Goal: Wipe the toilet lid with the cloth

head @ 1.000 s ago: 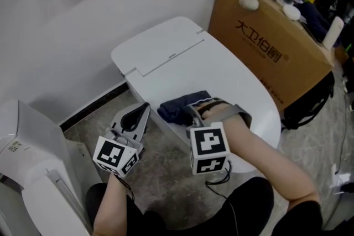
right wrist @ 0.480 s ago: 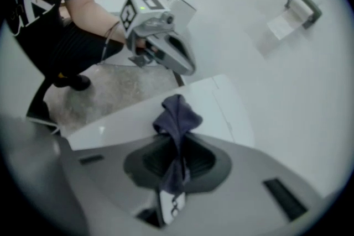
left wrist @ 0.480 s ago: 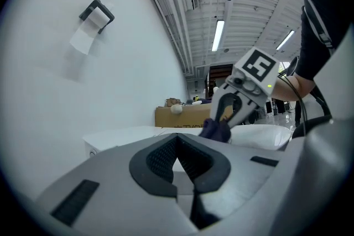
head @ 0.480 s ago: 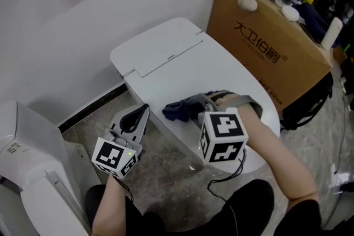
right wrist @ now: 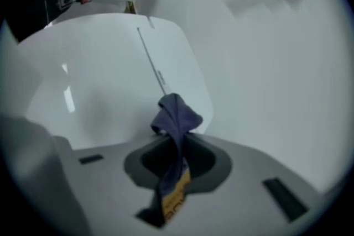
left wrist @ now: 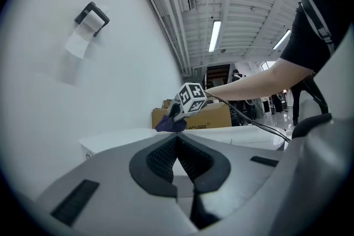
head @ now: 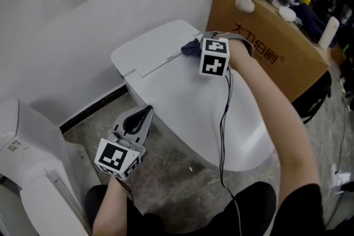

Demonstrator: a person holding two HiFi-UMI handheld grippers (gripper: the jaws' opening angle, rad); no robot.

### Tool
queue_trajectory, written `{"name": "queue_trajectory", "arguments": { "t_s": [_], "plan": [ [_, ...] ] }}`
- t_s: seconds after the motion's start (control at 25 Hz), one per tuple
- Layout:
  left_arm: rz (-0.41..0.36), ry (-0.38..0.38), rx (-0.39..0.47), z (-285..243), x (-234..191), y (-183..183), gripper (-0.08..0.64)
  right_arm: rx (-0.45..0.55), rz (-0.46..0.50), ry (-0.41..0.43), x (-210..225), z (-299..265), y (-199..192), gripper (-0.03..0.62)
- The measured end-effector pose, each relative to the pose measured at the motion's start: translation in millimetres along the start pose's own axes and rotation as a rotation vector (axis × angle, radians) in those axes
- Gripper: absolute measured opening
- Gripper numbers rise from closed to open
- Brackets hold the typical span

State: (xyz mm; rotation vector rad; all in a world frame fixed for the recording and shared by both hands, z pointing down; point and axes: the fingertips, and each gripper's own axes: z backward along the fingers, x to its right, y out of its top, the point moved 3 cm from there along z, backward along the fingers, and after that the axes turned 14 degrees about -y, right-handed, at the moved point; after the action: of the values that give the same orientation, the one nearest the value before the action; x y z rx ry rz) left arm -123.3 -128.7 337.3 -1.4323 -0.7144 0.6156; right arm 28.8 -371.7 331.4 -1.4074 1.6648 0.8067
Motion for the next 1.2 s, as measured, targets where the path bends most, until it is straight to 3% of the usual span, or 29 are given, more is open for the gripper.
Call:
{"name": "queue_trajectory", "arguments": {
  "t_s": [0.24,0.44,0.88,1.2],
  "plan": [
    [0.007,-0.009,0.005,-0.1,4.2,1.2,0.006,-0.006,-0.017,-0.035,19.9,-45.7,-11.5,0.066],
    [0.008,-0.005,0.021,2.3,3.6,5.0,0.006,-0.013,-0.005,0.018,2.4,-60.8,-17.0,0.066],
    [0.018,-0.012,0.012,-0.7,8.2,0.1,0.006,0.028,0.003,0.108,-31.0,-45.2,-8.4,0.066],
    [0.005,-0.011,0.022,-5.4,13.2,3.3,0.006,0.053,0.008,0.121,-45.6,-20.2,-1.7,0.064]
  ]
}}
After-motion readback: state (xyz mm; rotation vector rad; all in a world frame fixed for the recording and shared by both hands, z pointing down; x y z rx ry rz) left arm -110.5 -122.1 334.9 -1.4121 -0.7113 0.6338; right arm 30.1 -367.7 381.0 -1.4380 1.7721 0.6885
